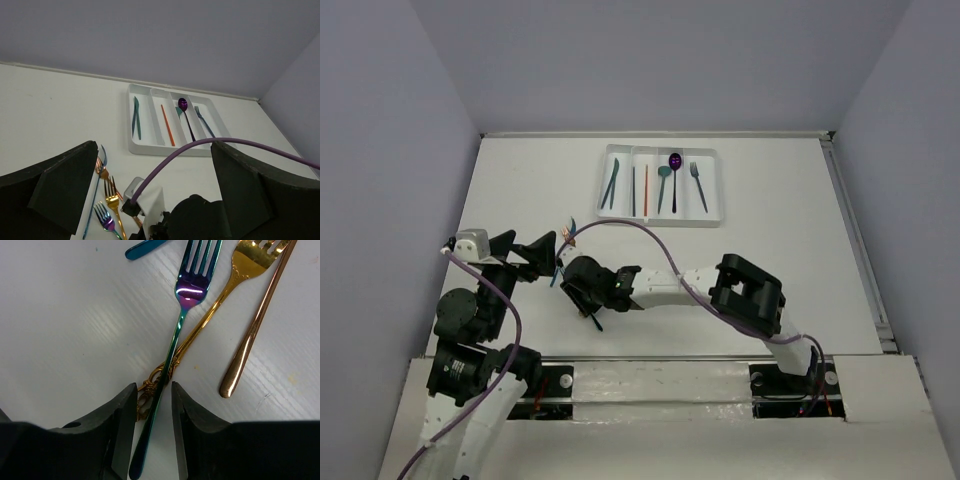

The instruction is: Sort the eating utensils into containers

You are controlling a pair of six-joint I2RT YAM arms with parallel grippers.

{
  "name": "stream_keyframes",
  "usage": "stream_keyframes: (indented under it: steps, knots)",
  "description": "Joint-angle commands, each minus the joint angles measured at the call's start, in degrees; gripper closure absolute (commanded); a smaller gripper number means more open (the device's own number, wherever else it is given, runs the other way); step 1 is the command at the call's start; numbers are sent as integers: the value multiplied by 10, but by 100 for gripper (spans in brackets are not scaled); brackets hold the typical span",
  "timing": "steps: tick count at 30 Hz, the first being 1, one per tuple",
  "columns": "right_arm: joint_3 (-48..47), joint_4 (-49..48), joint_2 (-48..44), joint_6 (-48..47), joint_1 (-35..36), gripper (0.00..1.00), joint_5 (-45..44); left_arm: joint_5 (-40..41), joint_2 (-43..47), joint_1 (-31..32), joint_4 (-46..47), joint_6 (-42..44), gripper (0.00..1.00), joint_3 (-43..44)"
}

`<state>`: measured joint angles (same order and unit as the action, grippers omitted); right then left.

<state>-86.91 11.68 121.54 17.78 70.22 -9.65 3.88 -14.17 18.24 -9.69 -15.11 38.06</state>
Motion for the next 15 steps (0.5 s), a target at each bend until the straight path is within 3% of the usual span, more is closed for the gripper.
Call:
stream_keyframes:
  steps: [1, 5, 10, 15]
  knots:
    - [-47, 18, 26, -2, 5, 61, -35, -8, 1, -4, 26, -1, 1, 11]
    - [-70, 31, 43, 4, 5, 64, -65, -11, 1, -4, 27, -1, 1, 10]
    - [-63, 28, 37, 16, 5, 92, -78, -13, 2, -4, 27, 0, 1, 10]
    - [-46, 21, 15, 22, 5, 100, -81, -15, 2, -4, 28, -2, 1, 10]
